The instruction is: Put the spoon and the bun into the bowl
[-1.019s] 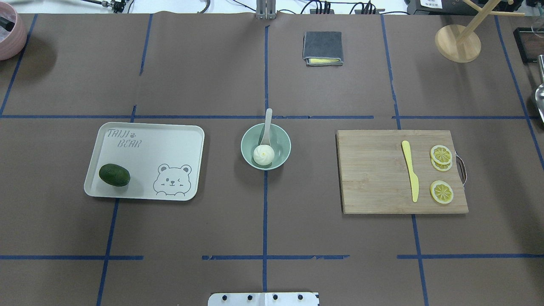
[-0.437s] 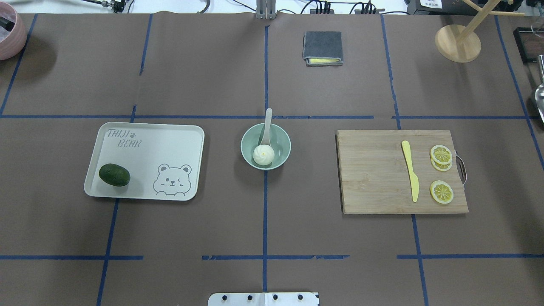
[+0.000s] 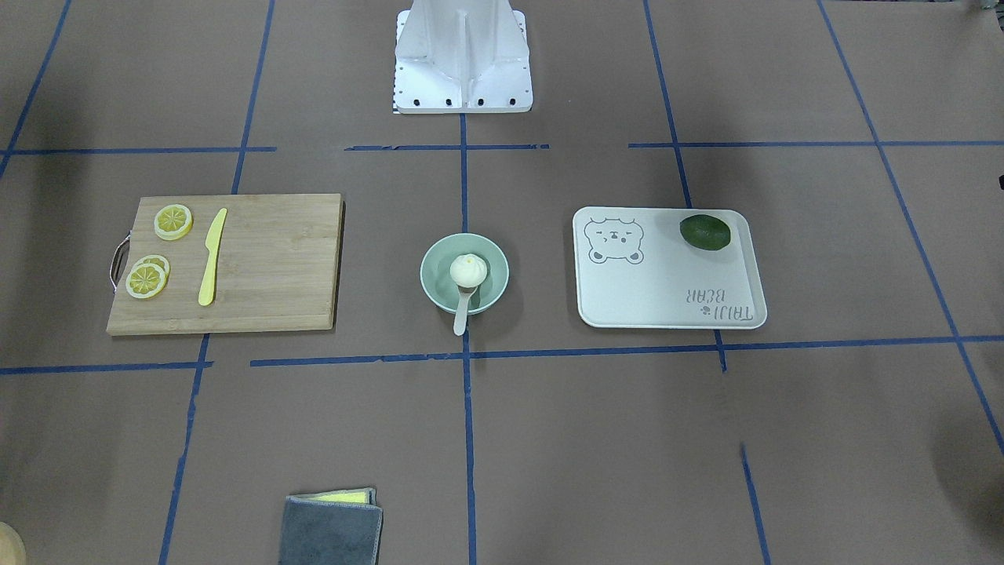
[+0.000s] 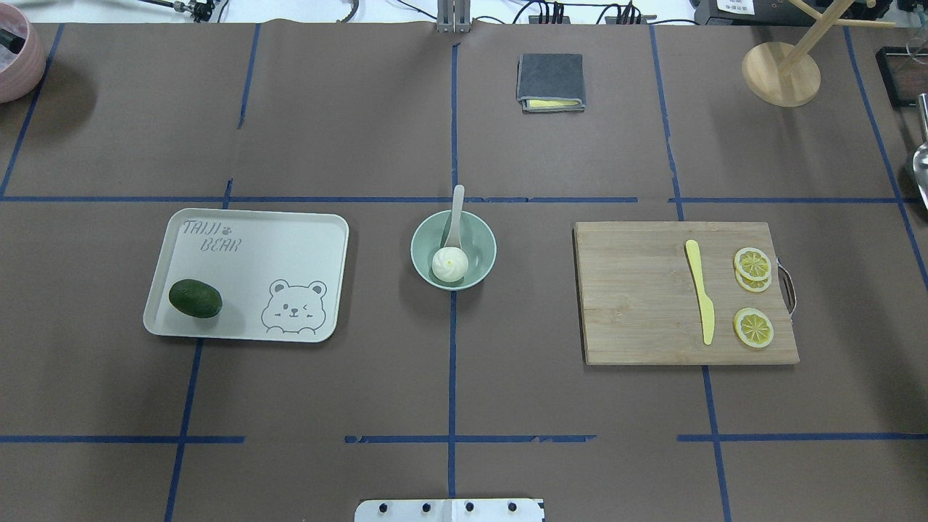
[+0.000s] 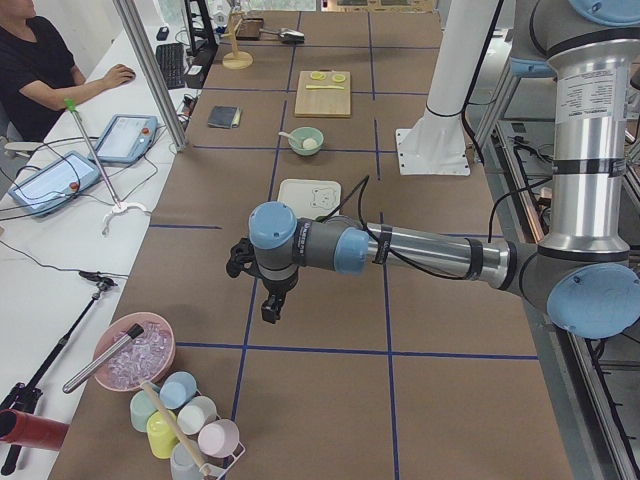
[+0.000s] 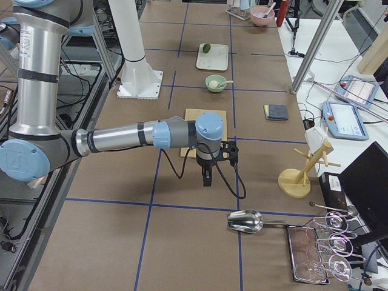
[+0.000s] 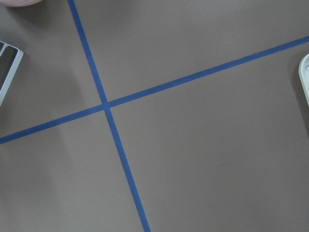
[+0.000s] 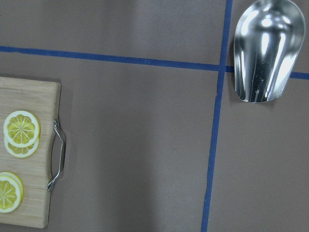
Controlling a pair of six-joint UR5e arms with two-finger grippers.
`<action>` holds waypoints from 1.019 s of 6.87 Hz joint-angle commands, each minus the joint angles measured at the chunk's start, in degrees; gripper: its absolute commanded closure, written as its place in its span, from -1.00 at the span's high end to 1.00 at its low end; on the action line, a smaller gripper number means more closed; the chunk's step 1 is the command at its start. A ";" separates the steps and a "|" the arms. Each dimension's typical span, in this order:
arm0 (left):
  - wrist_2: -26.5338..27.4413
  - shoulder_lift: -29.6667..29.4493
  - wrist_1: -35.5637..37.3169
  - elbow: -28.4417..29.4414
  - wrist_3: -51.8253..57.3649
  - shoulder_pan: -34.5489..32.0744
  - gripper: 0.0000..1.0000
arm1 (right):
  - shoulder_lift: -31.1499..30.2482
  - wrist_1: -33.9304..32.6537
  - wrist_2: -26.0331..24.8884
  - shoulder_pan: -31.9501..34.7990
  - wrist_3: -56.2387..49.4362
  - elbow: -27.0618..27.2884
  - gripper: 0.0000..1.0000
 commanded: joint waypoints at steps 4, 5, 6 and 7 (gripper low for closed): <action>1.87 0.46 3.27 -2.89 -0.30 -2.20 1.00 | -0.02 0.19 -0.25 -1.55 -0.21 -0.14 1.00; 2.85 0.73 3.18 -3.95 -0.13 -2.20 1.00 | -0.11 0.19 -0.25 -1.55 -0.47 -0.23 1.00; 2.86 0.73 3.00 -3.61 0.13 -2.20 1.00 | -0.11 0.19 -0.16 -1.55 -0.55 -0.14 1.00; 4.77 -0.05 2.74 -3.26 0.05 -2.03 1.00 | -0.02 0.36 0.10 -1.64 -0.56 -0.14 1.00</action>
